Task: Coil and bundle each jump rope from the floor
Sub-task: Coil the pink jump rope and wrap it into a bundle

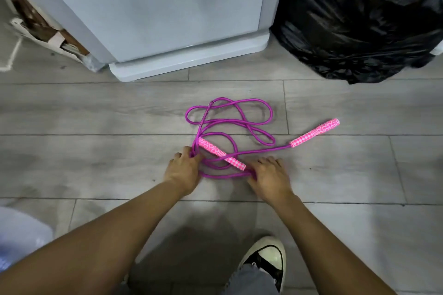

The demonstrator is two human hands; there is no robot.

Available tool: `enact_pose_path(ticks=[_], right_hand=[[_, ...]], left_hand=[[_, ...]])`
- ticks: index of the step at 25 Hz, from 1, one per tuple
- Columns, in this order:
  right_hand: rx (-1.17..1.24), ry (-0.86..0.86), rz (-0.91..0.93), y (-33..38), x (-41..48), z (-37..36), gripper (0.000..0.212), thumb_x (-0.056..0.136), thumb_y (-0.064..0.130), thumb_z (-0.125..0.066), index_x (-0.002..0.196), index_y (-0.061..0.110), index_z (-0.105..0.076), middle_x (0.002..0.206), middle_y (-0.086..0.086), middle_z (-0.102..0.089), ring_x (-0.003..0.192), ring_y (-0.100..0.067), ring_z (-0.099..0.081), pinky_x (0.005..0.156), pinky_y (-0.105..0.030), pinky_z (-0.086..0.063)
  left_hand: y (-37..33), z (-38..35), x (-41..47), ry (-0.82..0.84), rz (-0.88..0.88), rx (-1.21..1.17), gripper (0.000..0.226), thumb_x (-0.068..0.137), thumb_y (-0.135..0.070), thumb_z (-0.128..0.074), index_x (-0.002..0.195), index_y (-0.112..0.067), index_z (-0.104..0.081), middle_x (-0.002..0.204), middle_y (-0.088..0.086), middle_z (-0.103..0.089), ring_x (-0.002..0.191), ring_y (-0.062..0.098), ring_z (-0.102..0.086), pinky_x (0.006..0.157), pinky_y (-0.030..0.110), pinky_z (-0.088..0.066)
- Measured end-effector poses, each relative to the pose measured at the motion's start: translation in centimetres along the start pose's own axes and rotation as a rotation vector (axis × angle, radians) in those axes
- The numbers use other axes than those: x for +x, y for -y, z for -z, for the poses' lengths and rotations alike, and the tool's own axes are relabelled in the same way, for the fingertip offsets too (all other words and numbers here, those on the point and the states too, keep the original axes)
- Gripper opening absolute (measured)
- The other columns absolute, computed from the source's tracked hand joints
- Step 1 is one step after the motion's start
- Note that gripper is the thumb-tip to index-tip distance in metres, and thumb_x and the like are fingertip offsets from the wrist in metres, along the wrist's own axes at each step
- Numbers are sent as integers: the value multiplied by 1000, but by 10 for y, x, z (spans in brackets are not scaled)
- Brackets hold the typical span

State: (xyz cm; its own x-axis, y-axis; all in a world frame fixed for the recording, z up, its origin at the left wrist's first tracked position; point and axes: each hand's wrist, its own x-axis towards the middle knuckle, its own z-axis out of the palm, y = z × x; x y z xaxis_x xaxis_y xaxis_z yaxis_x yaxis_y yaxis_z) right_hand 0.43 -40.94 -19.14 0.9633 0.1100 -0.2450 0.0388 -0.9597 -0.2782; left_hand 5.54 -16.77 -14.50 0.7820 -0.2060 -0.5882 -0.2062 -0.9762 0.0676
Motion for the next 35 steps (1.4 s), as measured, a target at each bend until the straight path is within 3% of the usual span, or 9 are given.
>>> enact_pose_path(ticks=[3,10,16,19,22,25,30,32,35], right_hand=[[24,-48,-77,9,-3,-6,34,85,41,-50,91,16,-71,87,-9,-72,85,-32,-67,82,-43,-47],[-15,-193,66,51,13,-9,28,87,40,-65,97,15,-61,91,-6,-63,85,-29,-60,79,-42,-47],[-121,210,56,73,46,1,32,91,34,-61,119,19,-62,116,-6,-68,111,-29,-61,98,-42,-39],[508,139,18,57,44,32,13,92,29,-66,104,25,-66,97,0,-72,90,-22,-68,83,-38,-52],[1087,-62,-18,42,42,93,10,92,18,-70,102,20,-70,92,-5,-73,87,-17,-70,83,-40,-59],[1169,-78,49,54,42,160,11,95,12,-66,106,15,-68,91,-11,-70,84,-20,-70,81,-40,-61],[1005,-106,120,98,32,232,5,92,15,-70,95,17,-67,83,-8,-73,76,-20,-71,81,-44,-61],[982,-143,150,119,23,265,5,92,16,-70,91,17,-65,76,-4,-72,68,-13,-69,77,-39,-61],[955,-224,143,150,4,319,9,96,16,-66,96,8,-64,74,-4,-71,61,-7,-69,65,-26,-57]], left_hand=[[0,-7,-7,44,17,-11,58,94,-37,-54,148,-24,-37,142,12,-41,124,36,-45,100,44,-43],[-1,-6,-16,48,-61,118,43,93,-39,-56,135,-34,-51,139,9,-37,126,32,-38,102,42,-40],[-2,-11,-25,175,-101,169,44,96,-40,-50,140,-40,-49,155,7,-25,138,32,-31,112,46,-33],[1,-7,-27,277,-93,182,43,98,-41,-49,140,-39,-49,153,7,-29,138,34,-32,113,47,-33],[0,3,-31,333,-89,143,43,98,-41,-50,140,-34,-49,149,9,-35,135,36,-35,110,48,-36],[-5,30,-37,213,-96,-20,43,94,-37,-52,136,-25,-52,142,9,-47,128,33,-45,107,44,-40],[-25,127,-71,-161,-145,-682,51,88,-18,-66,137,-17,-51,127,5,-63,114,23,-61,97,31,-47],[-30,166,-94,-221,-233,-833,40,88,-16,-69,127,-15,-60,114,3,-68,95,11,-65,87,27,-50],[-33,209,-138,-199,-346,-1068,11,98,-6,-53,101,-5,-64,98,21,-73,67,7,-67,67,22,-55]])
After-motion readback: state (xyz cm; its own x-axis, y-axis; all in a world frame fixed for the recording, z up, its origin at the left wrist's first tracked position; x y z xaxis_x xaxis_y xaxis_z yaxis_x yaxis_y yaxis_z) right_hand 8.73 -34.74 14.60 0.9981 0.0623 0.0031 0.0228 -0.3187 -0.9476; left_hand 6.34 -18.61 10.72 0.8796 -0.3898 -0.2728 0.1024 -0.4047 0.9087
